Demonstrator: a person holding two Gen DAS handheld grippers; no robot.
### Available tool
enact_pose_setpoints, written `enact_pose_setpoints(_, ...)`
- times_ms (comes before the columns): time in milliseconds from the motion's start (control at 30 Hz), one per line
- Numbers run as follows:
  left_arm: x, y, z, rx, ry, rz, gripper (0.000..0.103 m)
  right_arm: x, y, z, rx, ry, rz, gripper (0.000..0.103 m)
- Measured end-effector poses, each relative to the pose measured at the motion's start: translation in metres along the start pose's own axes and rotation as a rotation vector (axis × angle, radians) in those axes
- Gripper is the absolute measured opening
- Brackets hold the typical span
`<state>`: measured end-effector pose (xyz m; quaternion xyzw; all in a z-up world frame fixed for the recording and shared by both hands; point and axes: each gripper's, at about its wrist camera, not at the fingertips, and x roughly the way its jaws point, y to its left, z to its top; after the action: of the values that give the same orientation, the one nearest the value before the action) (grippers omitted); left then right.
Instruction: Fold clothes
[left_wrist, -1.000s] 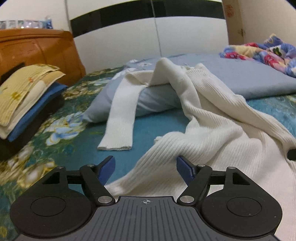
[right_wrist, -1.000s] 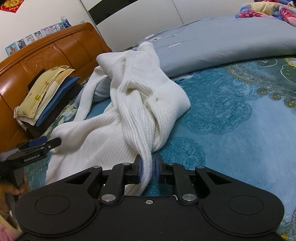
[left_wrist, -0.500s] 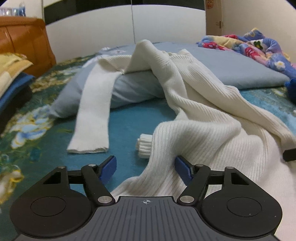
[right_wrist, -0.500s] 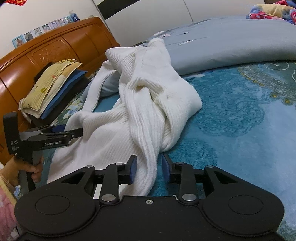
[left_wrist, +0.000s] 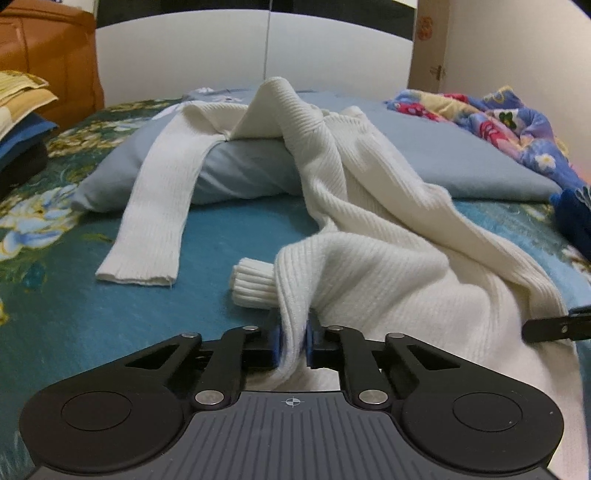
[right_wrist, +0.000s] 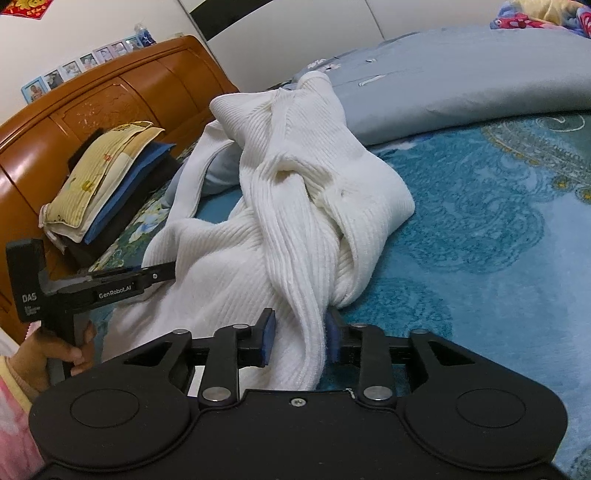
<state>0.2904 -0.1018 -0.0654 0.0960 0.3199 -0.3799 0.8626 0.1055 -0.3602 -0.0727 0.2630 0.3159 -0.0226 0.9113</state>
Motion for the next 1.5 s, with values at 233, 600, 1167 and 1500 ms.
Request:
enact_pose_setpoints(233, -0.03, -0.005, -0.012, -0.11, -0.068, -0.098, 0.007, -0.01, -0.006, -0.003, 0.057, 0.003, 0.086, 0.013)
enact_pose_setpoints(600, -0.098, -0.034, -0.045, -0.228, -0.188, -0.194, 0.007, -0.051, 0.008, -0.006, 0.064, -0.014, 0.24, 0.012)
enact_pose_setpoints(1167, -0.201, -0.064, -0.11, -0.371, -0.329, -0.195, 0.007, -0.139, 0.008, -0.034, 0.073, -0.054, 0.346, 0.012)
enact_pose_setpoints(1500, -0.199, -0.039, -0.142, -0.519, -0.294, -0.146, 0.007, -0.129, -0.016, -0.052, 0.134, 0.013, 0.262, 0.013)
